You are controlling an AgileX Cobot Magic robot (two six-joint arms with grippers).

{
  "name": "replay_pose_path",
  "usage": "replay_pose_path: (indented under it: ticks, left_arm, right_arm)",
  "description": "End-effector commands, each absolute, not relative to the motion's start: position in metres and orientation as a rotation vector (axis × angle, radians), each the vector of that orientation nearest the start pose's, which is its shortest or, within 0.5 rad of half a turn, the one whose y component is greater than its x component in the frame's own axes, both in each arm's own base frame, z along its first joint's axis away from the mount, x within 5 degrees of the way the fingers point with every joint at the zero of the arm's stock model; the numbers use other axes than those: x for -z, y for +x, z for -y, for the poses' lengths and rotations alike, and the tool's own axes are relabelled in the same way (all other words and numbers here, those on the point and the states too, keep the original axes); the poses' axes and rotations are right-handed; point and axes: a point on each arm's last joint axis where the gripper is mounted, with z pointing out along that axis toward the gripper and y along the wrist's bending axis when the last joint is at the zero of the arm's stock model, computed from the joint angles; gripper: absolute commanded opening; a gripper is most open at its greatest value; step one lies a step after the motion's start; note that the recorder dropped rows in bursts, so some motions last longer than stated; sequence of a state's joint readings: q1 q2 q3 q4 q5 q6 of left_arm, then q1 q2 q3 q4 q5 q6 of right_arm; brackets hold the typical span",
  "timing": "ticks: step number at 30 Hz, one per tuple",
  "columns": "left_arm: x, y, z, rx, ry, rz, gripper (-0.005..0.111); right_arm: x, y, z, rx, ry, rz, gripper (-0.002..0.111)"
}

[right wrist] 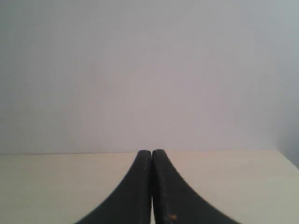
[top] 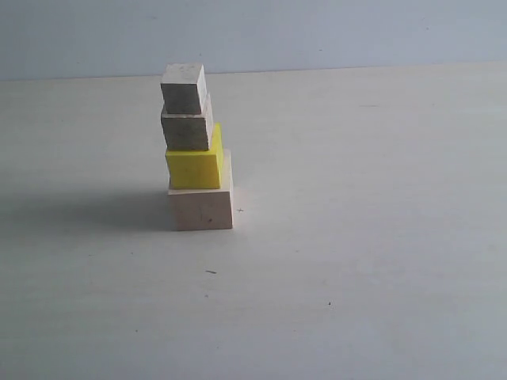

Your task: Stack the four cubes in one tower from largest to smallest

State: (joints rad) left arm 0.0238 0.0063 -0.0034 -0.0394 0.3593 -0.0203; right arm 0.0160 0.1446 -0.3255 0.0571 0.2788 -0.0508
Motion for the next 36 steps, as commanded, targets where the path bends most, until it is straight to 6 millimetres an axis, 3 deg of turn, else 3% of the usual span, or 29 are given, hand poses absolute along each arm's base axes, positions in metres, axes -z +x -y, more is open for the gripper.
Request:
replay_pose_path:
  ticks: [1,7,9,18,36]
  left_arm:
    - [-0.181,0.053,0.000,0.050,-0.071,-1.836,0.000]
    - [-0.181,0.053,0.000,0.050,-0.071,-1.836,0.000]
    - [-0.181,0.053,0.000,0.050,-0.071,-1.836,0.000]
    - [-0.181,0.053,0.000,0.050,-0.071,-1.836,0.000]
    - [-0.181,0.053,0.000,0.050,-0.071,-1.836,0.000]
  right_arm:
    - [-0.252,0.054,-0.001,-0.021,-0.007,-1.578,0.000]
    - [-0.203,0.055,-0.001,0.004,-0.029,-1.662,0.000]
    - [-0.195,0.056,-0.001,-0.019,-0.004,-1.686,0.000]
    - [-0.183,0.054,-0.001,-0.022,0.001,-1.823,0.000]
    - [-0.183,0.054,-0.001,-0.031,0.007,-1.820,0.000]
